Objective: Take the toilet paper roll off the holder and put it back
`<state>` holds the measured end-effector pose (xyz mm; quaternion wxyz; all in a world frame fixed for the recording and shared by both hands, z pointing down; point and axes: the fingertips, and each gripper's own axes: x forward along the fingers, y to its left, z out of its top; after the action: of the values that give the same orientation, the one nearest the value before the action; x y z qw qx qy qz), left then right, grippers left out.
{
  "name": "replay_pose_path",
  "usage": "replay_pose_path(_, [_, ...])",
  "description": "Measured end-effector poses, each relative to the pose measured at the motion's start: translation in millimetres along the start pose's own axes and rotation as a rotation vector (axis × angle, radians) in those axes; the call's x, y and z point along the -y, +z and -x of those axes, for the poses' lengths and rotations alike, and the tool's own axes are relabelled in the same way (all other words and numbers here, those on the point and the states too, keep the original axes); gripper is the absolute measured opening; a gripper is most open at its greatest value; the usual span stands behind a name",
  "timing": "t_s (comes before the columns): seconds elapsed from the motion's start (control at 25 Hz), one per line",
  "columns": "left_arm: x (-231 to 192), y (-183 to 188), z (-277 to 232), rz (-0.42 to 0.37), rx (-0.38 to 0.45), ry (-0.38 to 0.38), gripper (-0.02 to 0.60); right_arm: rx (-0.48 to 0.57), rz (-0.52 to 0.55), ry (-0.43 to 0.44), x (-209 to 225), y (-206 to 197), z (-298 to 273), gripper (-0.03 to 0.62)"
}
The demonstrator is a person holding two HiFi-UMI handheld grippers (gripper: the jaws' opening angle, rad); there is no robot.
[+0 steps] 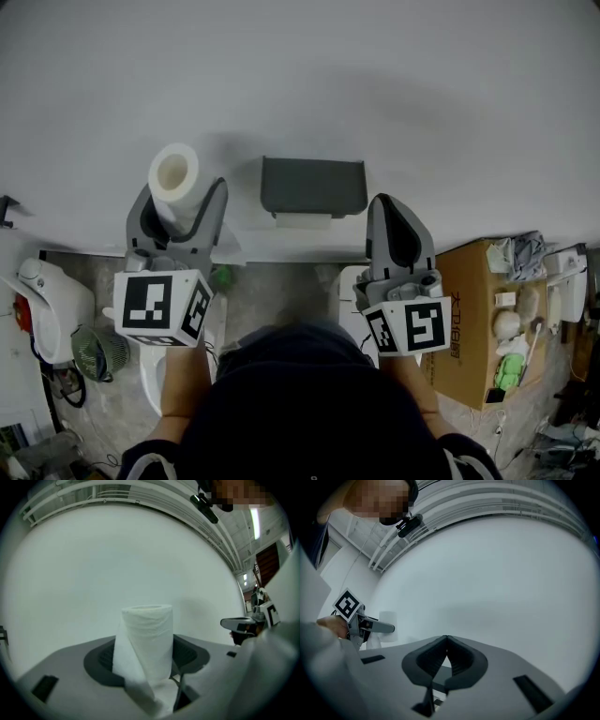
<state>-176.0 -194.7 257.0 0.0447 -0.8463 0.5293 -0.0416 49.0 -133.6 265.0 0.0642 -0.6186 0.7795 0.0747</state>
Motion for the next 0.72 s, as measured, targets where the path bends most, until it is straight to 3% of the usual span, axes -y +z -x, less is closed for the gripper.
replay_pose_path(0.4, [3.9, -3.7, -3.7, 0.0, -0.002, -0.041, 0.296, -0.024, 0.015, -0.027, 4.5, -4.8, 10.9, 0.015])
replay_pose_path(0.72, [15.9, 8.8, -13.4, 0.006, -0.01, -0.032, 0.296, -0.039, 0.013, 0.024, 18.7, -0.8, -1.4, 0.016])
